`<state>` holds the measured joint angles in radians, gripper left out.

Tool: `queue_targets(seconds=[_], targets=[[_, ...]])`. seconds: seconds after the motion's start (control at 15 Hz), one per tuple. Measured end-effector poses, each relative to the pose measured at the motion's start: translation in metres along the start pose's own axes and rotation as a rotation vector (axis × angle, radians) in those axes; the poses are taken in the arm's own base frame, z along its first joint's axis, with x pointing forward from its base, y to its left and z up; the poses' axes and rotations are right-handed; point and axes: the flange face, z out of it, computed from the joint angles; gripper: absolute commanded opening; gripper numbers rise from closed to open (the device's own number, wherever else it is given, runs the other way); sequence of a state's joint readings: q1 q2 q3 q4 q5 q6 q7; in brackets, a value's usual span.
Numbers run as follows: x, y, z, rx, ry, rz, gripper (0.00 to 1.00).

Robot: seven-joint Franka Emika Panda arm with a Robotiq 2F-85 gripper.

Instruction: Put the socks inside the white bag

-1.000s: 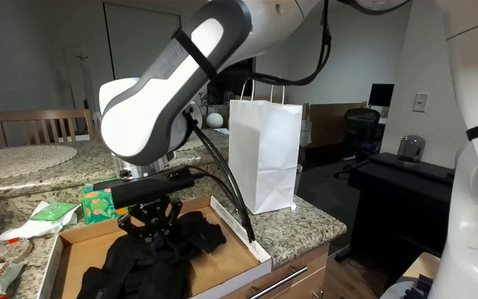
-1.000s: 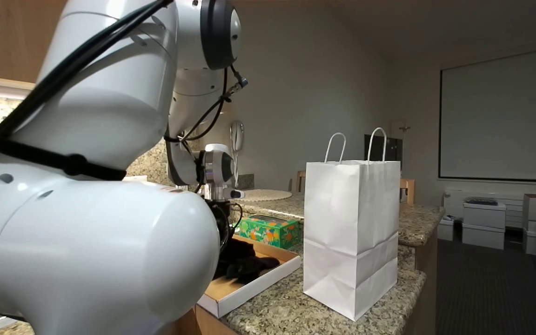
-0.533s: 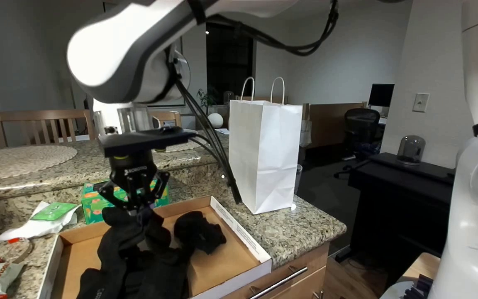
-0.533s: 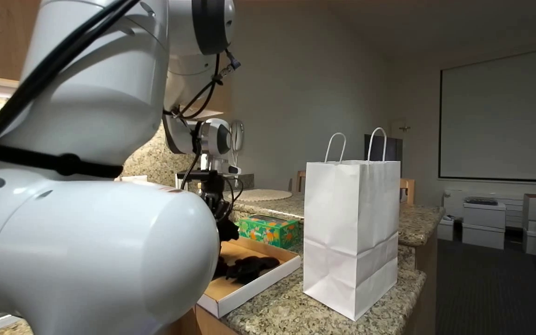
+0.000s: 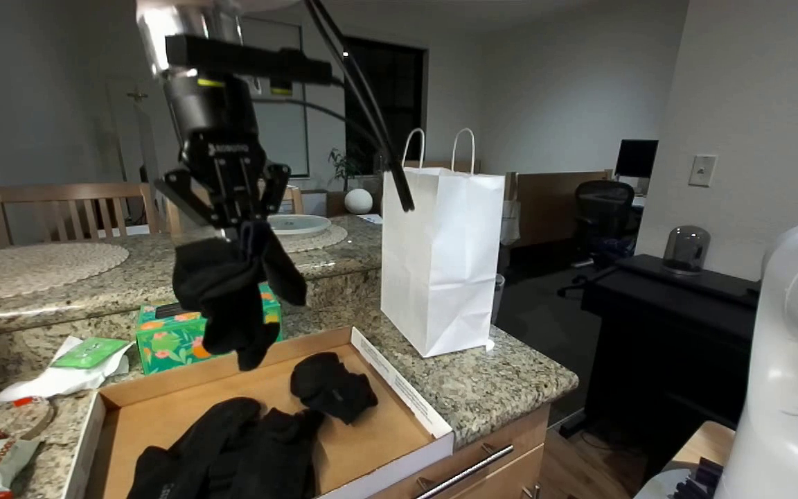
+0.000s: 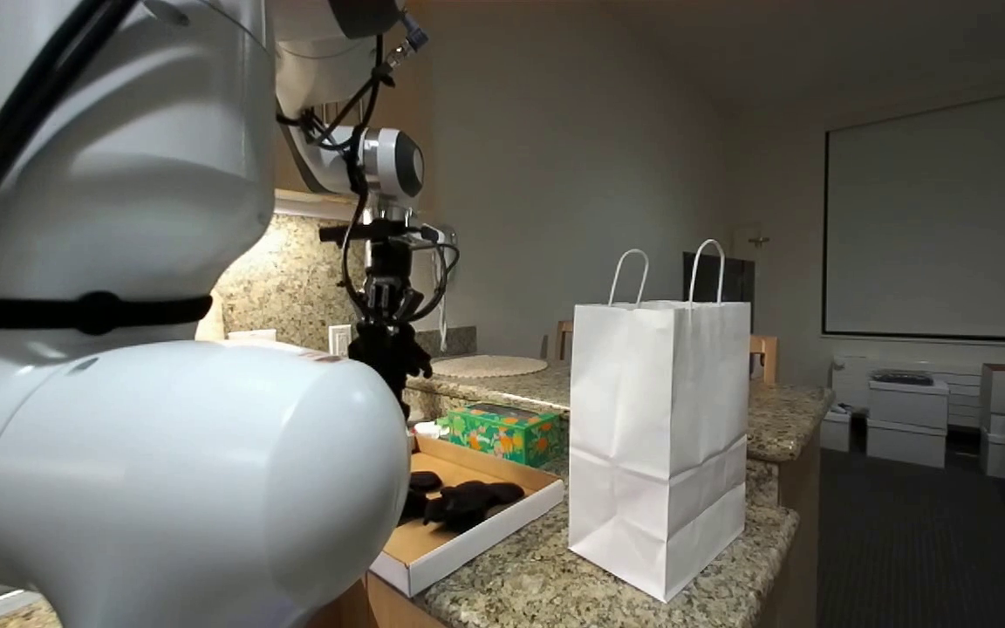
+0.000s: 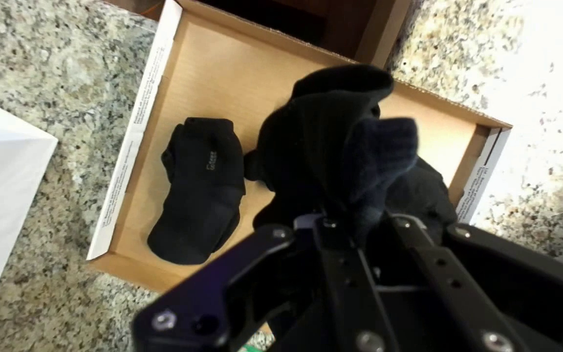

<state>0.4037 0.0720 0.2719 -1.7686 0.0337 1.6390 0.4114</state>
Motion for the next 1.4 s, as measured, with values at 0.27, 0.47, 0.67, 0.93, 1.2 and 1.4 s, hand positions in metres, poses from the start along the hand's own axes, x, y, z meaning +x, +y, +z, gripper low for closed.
queue_targets(seconds=[0.27,0.47,0.67,0.93,1.2,1.4], targets=[[-0.031,0.003,-0.066,-0.016,0.012,-0.049,0.10],[-0.049,0.008,-0.104,-0.030,0.009,-0.088,0.10],[-0.067,0.015,-0.133,-0.086,0.000,-0.126,0.10],[-0.094,0.046,-0.174,-0.189,-0.008,-0.204,0.09],[-0.122,0.113,-0.228,-0.287,-0.011,-0.268,0.09],[-0.136,0.176,-0.268,-0.317,0.033,-0.290,0.09]])
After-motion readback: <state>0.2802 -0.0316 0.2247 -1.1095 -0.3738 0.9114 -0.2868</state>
